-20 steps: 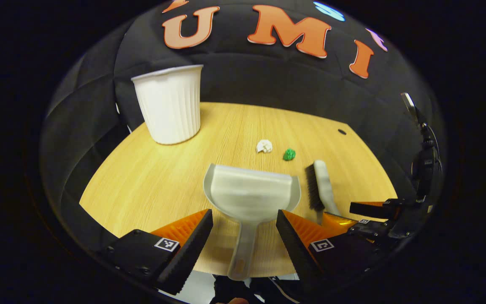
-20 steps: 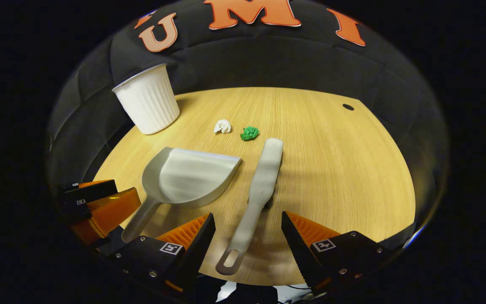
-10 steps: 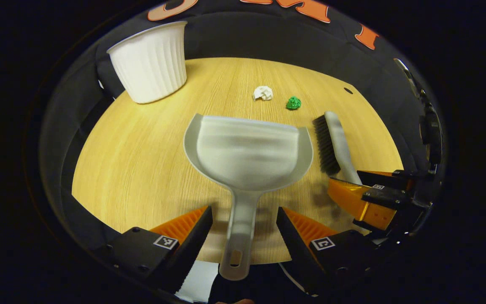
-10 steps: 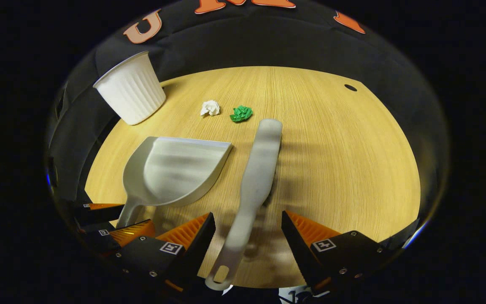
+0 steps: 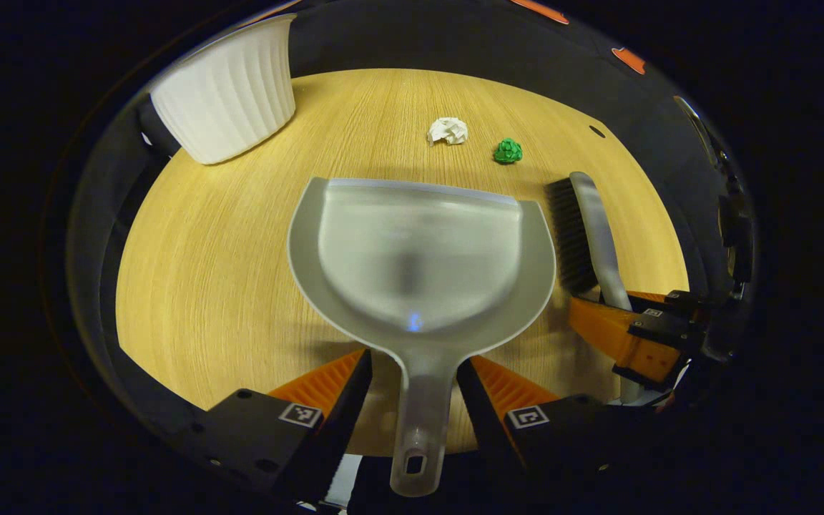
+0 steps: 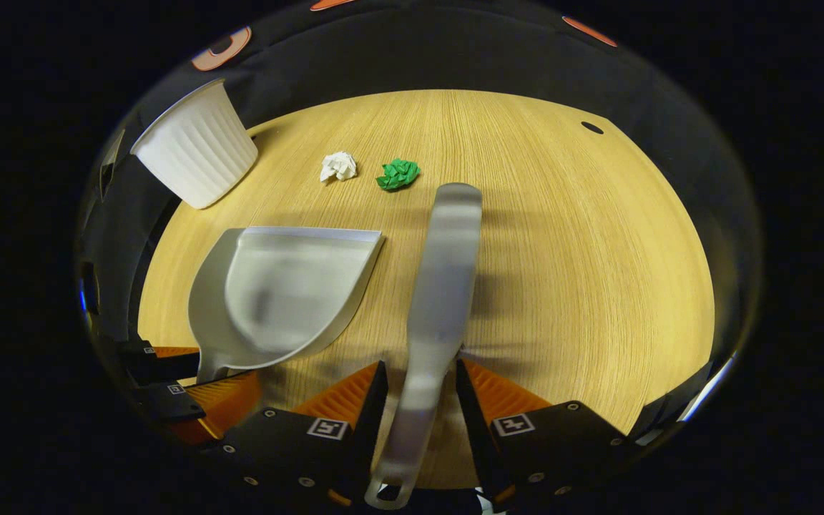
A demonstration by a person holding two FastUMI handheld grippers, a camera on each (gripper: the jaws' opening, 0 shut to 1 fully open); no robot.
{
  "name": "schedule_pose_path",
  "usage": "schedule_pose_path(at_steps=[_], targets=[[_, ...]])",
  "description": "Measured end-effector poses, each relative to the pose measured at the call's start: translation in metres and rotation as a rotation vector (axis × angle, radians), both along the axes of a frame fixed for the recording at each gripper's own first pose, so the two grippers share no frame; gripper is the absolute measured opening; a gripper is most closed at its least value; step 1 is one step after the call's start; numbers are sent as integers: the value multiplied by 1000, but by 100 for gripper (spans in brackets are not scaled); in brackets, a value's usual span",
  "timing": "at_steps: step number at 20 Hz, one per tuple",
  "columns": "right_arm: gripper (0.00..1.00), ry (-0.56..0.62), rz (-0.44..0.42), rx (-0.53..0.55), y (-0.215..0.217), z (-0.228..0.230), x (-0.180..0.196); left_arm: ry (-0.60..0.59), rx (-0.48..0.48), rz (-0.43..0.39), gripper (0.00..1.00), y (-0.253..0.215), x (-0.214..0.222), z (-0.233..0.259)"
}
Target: Pick up the small broom and dustpan from the desktop, sweep the trash into the dustpan with the broom, and then empty the trash into the garbage bin.
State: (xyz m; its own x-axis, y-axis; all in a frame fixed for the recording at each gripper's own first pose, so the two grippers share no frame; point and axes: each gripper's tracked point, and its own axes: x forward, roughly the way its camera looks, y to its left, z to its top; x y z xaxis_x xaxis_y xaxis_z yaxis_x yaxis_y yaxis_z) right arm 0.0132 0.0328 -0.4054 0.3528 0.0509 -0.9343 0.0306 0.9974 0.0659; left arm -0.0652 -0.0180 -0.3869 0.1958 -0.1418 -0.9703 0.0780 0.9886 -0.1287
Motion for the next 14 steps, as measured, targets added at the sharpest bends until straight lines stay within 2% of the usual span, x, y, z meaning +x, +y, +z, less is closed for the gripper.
schedule_pose_path(at_steps=[1,2,3,4,6,11,12,13,14], targets=[[55,2,0,-4,0,1,0,8,-9,-2,72,-3,0,1],[51,5,-1,-13,-1,1,2,17,-17,-7,59,-4,1,1],[44,12,-5,-22,-4,1,3,24,-19,-12,54,-5,0,-1],[33,17,-15,-27,-7,0,4,29,-28,-19,49,-8,1,-3],[24,29,-30,-18,-9,-1,6,41,-28,-38,39,-8,1,1],[20,59,-40,1,-7,-2,7,59,-41,-61,35,-8,1,3],[27,61,-40,4,-7,-1,8,59,-43,-66,33,-7,0,3],[17,60,-40,6,-8,-2,11,62,-45,-75,31,-6,-1,3],[17,62,-45,6,-10,-1,13,61,-46,-83,30,-6,0,3]])
